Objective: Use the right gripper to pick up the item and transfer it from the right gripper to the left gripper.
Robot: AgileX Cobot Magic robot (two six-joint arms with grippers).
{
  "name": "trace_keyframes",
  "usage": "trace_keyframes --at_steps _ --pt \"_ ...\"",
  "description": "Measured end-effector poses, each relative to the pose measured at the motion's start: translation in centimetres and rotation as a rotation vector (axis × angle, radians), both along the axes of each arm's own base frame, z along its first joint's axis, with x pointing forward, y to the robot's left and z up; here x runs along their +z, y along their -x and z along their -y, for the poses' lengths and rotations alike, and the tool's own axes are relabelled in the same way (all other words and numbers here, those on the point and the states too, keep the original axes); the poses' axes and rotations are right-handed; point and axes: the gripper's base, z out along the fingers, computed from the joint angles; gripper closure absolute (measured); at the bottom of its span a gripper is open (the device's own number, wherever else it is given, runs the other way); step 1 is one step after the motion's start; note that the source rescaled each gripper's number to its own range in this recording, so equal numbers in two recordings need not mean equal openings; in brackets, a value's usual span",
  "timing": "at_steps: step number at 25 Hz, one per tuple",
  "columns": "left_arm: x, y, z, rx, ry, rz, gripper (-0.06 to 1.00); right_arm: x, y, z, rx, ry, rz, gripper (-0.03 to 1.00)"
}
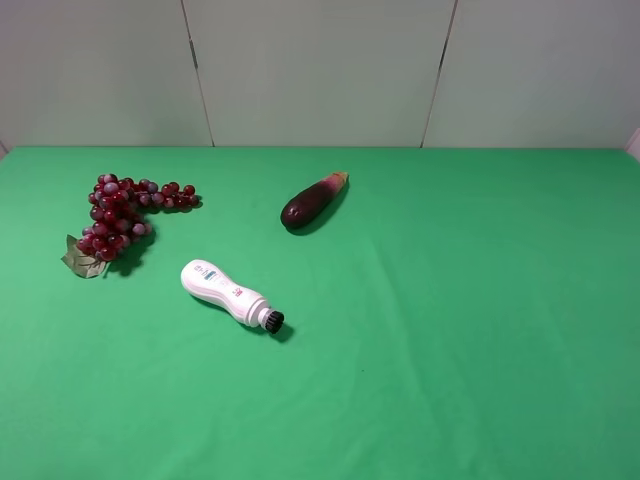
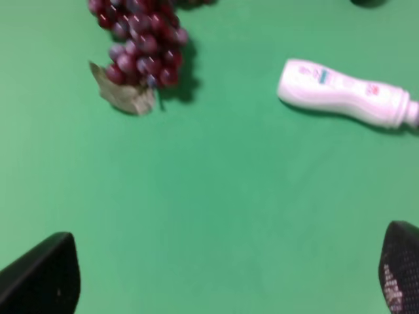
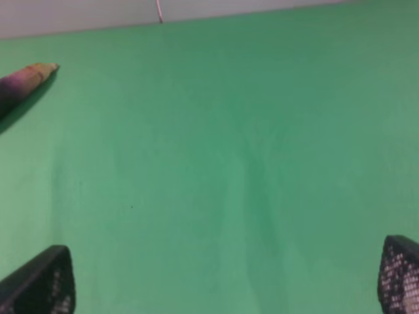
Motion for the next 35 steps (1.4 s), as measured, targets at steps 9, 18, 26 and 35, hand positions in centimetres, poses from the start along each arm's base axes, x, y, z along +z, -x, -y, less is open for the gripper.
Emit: trace_keyframes --at_steps 9,18,26,35 --pt "-0.5 0.4 0.0 -0.023 -0.027 -0.06 0.02 0.0 0.0 0.0 0.0 0.0 0.0 -0.03" --pt "-0.2 0.5 0.4 -0.062 -0.004 -0.018 0.02 0.0 0.0 0.0 0.0 0.0 -0.001 -0.03" --pt "0.0 2.9 0.0 -0.061 0.017 0.159 0.02 0.0 0.0 0.0 0.0 0.0 -0.001 -0.03" --pt "-0.7 2.7 0.0 -0.062 0.011 0.137 0.02 0.0 0.0 0.0 0.0 0.0 -0.002 -0.03"
